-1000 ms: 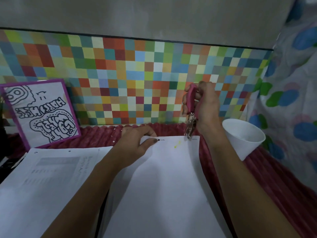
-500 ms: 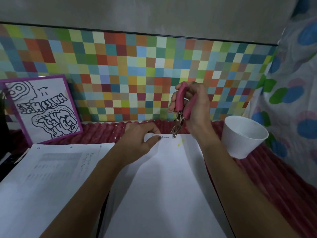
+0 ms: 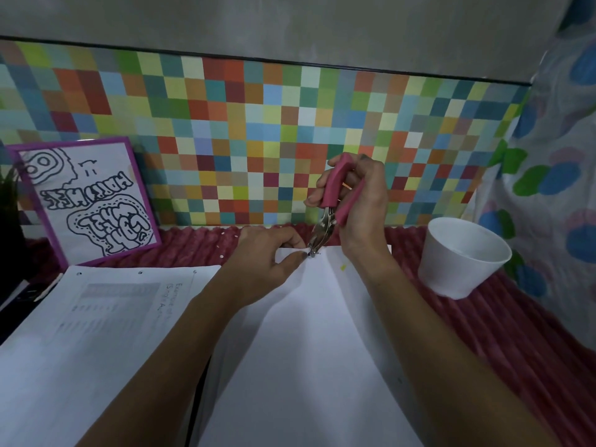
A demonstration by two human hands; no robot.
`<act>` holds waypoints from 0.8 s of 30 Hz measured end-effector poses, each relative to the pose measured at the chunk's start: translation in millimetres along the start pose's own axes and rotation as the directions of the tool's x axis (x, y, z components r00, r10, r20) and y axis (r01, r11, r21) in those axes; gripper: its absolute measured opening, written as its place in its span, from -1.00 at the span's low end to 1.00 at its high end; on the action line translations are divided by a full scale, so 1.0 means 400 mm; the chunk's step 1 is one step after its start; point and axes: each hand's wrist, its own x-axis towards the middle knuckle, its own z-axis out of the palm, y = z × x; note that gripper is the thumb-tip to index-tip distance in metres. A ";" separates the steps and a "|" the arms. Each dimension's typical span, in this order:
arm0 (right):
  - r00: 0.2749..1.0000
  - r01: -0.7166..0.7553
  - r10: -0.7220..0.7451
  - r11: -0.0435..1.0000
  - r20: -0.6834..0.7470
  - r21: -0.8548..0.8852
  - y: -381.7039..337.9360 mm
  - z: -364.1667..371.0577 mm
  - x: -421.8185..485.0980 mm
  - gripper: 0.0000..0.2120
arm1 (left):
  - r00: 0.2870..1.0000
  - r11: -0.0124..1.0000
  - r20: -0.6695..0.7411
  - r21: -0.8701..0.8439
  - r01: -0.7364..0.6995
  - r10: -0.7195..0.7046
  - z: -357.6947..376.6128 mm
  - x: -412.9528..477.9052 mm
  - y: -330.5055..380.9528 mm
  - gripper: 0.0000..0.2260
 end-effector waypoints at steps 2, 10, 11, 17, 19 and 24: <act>1.000 0.009 -0.009 1.000 0.005 0.013 0.000 0.003 0.000 -0.70 | 1.000 1.000 -0.007 -0.014 0.003 -0.003 -0.004 0.000 0.002 -0.89; 0.998 -0.051 0.046 0.990 -0.044 -0.128 -0.004 -0.005 0.005 -0.66 | 1.000 0.999 -0.006 -0.035 0.005 -0.005 -0.010 -0.002 0.011 -0.89; 0.998 -0.039 0.031 0.988 -0.051 -0.151 -0.008 -0.009 0.009 -0.66 | 1.000 0.999 -0.001 -0.036 0.005 -0.005 -0.011 -0.003 0.012 -0.90; 0.991 -0.023 -0.011 0.968 -0.135 -0.248 -0.042 -0.049 0.035 -0.64 | 0.999 0.998 0.023 -0.059 0.038 -0.036 -0.016 -0.005 0.010 -0.90; 0.986 -0.053 0.007 0.960 -0.167 -0.276 -0.054 -0.058 0.040 -0.64 | 0.998 0.997 0.033 -0.063 0.047 -0.045 -0.016 -0.005 0.011 -0.90; 0.986 -0.097 0.049 0.947 -0.160 -0.307 -0.062 -0.070 0.044 -0.63 | 0.998 0.997 0.053 -0.057 0.045 -0.042 -0.015 -0.007 0.007 -0.93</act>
